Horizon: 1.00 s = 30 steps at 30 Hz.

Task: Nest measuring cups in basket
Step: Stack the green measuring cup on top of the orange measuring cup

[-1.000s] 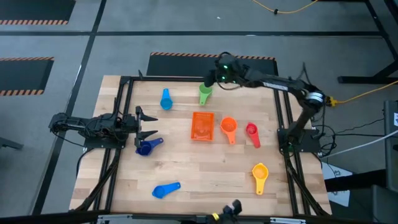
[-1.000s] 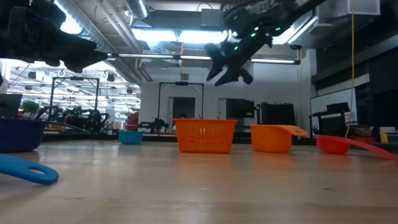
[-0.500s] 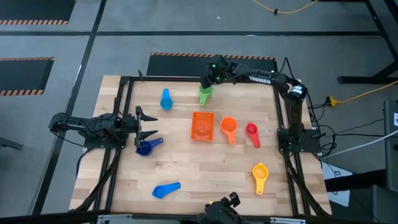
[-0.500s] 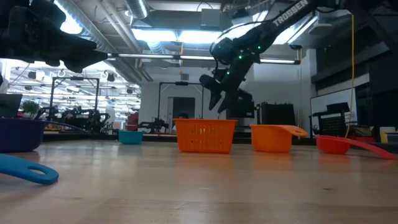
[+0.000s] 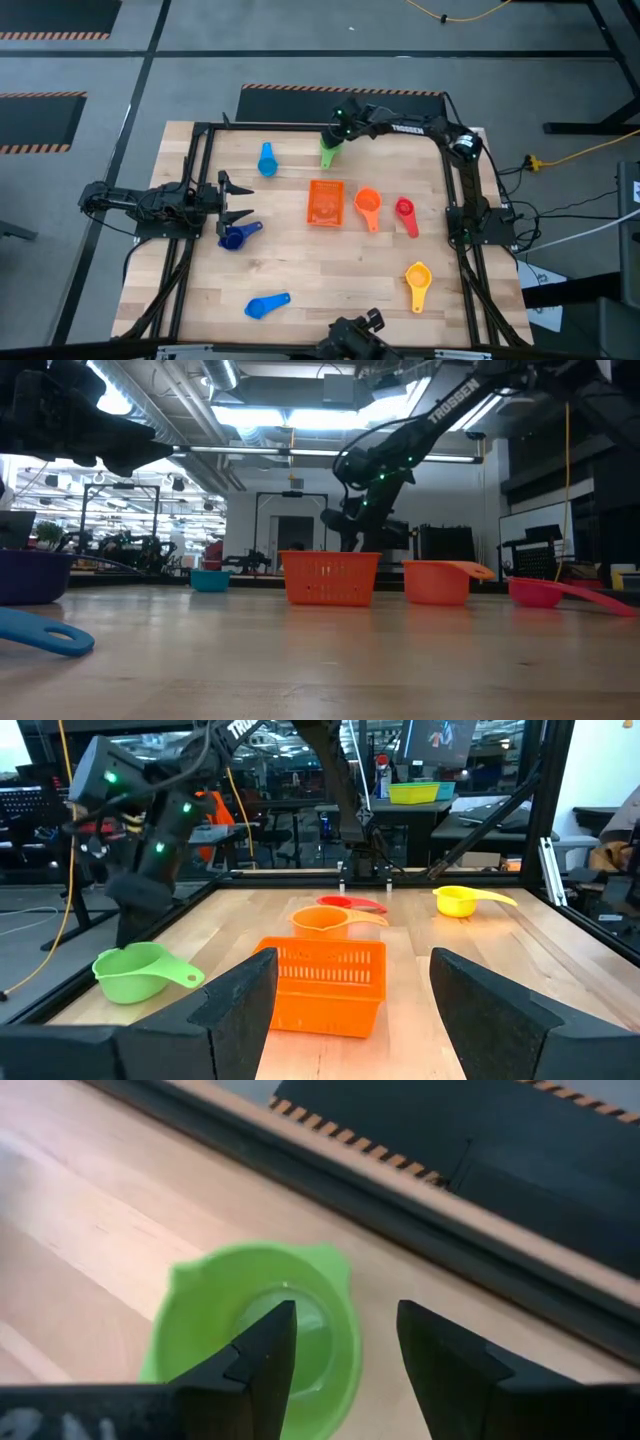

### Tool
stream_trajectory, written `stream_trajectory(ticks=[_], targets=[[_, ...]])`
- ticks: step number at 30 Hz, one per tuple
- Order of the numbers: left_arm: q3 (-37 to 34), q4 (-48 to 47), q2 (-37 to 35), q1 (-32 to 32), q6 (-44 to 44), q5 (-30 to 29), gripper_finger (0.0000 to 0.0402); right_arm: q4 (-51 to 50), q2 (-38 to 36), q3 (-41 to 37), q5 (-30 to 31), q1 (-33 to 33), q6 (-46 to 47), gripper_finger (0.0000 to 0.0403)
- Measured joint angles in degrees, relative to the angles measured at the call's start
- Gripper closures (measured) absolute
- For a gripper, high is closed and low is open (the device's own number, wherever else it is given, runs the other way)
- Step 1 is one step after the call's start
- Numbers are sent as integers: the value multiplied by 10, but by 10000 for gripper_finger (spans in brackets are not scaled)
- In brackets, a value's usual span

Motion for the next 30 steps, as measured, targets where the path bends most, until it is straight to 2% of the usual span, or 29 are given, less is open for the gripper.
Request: stream_trajectory(ticks=[6,10,14,21,30], targets=[[0,0,0,0,0,0,146,0,21,0,-17,0,0,225],[0,0,0,0,0,0,146,-2,24,0,-23,0,-2,244],[0,0,0,0,0,0,146,-2,24,0,-23,-1,-9,286],[0,0,0,0,0,0,146,2,24,0,-23,-2,-18,384],[0,0,0,0,0,0,146,-13,10,5,-23,-2,-60,391]])
